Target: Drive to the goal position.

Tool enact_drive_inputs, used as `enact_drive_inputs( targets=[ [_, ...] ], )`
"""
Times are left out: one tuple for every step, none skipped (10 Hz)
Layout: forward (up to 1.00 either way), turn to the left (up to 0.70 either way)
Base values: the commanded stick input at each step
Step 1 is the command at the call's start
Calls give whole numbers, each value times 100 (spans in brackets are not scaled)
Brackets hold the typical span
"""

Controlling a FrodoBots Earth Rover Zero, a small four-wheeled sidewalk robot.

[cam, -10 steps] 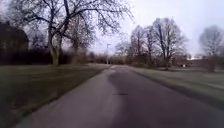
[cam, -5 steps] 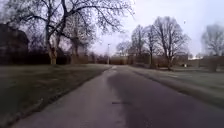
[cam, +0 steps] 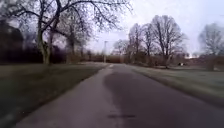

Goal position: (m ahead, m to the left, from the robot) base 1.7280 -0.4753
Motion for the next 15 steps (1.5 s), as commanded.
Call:
enact_drive_inputs(
  targets=[
    [100,0],
    [100,0],
    [100,0],
    [100,0],
    [100,0],
    [100,0],
    [100,0],
    [100,0],
    [100,0],
    [100,0],
    [100,0],
    [100,0],
    [100,0],
    [100,0],
    [100,0]
  ],
)
